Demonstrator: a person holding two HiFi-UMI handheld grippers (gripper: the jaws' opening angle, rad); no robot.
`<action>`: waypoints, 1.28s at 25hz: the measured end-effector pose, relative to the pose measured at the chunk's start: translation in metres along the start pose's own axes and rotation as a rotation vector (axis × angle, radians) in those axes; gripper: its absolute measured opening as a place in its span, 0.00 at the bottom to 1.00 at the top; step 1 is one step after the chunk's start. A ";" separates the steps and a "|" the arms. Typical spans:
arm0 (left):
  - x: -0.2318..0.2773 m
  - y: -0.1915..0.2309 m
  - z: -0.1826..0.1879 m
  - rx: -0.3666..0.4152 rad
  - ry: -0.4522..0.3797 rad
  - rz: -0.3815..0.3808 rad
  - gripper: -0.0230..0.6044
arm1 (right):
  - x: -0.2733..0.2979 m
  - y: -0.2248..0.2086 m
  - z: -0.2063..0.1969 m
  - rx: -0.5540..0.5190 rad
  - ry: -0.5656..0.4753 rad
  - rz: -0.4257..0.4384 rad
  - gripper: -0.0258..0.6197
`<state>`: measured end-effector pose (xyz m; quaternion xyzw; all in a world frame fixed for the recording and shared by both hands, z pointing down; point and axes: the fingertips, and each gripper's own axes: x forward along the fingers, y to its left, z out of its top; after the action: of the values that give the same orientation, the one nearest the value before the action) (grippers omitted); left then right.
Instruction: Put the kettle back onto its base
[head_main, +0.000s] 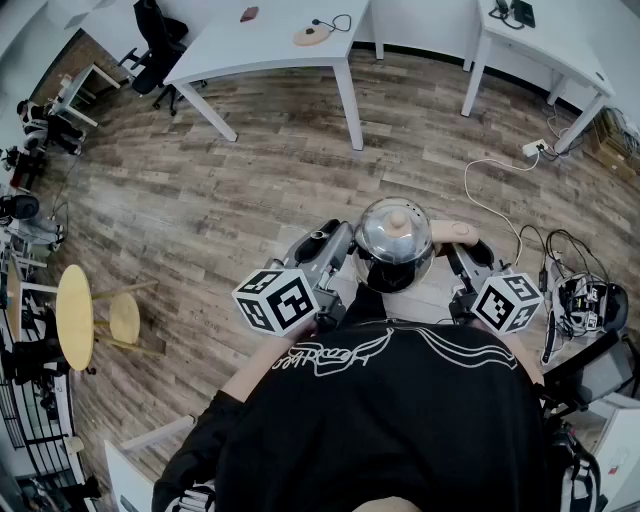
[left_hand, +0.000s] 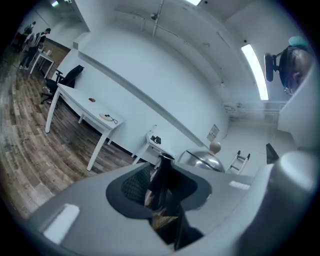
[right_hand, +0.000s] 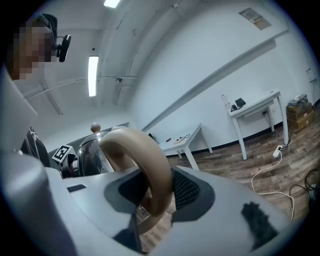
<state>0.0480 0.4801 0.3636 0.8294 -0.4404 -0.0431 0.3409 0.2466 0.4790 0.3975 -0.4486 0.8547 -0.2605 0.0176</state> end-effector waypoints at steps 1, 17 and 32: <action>0.007 0.006 0.003 -0.003 0.004 -0.001 0.20 | 0.009 -0.005 0.001 0.003 0.003 -0.002 0.25; 0.139 0.143 0.124 -0.020 0.055 -0.021 0.20 | 0.212 -0.064 0.059 0.015 0.040 -0.035 0.25; 0.198 0.232 0.201 -0.051 0.000 0.004 0.20 | 0.337 -0.080 0.089 -0.018 0.085 -0.026 0.25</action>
<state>-0.0691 0.1352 0.3957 0.8197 -0.4407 -0.0537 0.3620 0.1295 0.1428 0.4260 -0.4484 0.8511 -0.2717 -0.0263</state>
